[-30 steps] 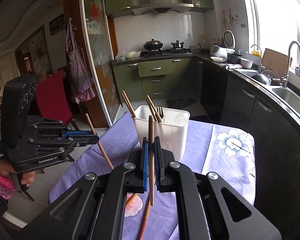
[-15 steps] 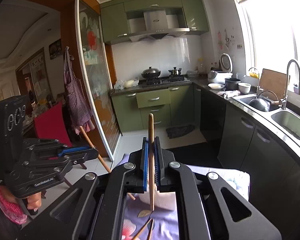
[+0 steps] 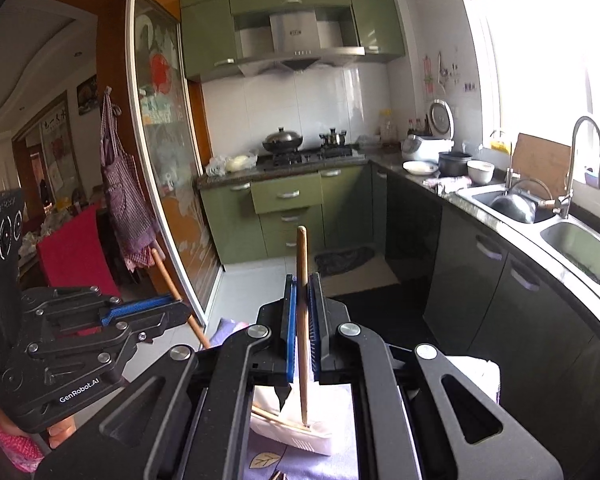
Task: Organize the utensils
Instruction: 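Lift both chopsticks over the caddy and open both tools to release them, then lower both open tools to the last two chopsticks on the cloth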
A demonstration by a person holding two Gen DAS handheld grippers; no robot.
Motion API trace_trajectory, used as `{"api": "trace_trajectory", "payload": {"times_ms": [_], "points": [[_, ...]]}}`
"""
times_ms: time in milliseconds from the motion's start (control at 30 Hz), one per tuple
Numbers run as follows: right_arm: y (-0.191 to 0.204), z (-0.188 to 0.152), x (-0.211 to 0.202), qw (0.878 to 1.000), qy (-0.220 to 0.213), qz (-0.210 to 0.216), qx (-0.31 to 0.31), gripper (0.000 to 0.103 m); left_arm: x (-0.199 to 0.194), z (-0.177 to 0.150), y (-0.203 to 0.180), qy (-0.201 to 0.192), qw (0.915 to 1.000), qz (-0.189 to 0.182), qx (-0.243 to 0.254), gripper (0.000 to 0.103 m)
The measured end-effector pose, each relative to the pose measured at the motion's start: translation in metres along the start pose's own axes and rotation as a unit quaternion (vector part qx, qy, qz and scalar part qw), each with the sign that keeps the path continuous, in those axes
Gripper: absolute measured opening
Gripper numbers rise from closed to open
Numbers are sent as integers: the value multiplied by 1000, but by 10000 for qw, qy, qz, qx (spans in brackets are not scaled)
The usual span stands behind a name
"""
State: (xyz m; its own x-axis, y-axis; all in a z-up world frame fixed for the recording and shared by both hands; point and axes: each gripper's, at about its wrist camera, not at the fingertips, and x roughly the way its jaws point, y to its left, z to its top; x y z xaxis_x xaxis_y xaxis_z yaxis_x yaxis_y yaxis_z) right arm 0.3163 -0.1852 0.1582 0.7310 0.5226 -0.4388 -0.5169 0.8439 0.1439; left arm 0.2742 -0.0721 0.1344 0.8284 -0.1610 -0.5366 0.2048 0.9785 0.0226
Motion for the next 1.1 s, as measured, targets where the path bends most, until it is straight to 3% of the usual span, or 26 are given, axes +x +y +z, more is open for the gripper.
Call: {"api": "trace_trajectory", "payload": {"times_ms": [233,400,533,600,700,767,833,967,1100], "points": [[-4,-42,41,9987,516,32,-48,7,32,-27,2,481,9988,-42,-51,5],[-1,-60,46,9980,624,52,-93,8,35,-38,2,585,9983,7,-53,8],[3,-62,22,9990,420,93,-85,9,16,-42,-4,487,9988,-9,-28,11],[7,-67,-3,9995,250,132,-103,16,3,-46,-10,447,9990,-31,-8,12],[13,-79,-36,9997,100,153,-171,17,-12,-64,-22,560,9984,-97,59,14],[14,-94,-50,9996,155,117,-188,22,-12,-86,-29,802,9966,-161,8,30],[11,-116,-55,9991,380,68,-157,27,-4,-112,-34,1112,9935,-232,-31,37],[1,-170,-39,9940,1047,-254,-172,27,32,-167,-44,1900,9809,-386,-160,37],[-12,-221,-8,9830,1810,-298,-62,27,68,-206,-50,2509,9665,-426,-324,32]]}}
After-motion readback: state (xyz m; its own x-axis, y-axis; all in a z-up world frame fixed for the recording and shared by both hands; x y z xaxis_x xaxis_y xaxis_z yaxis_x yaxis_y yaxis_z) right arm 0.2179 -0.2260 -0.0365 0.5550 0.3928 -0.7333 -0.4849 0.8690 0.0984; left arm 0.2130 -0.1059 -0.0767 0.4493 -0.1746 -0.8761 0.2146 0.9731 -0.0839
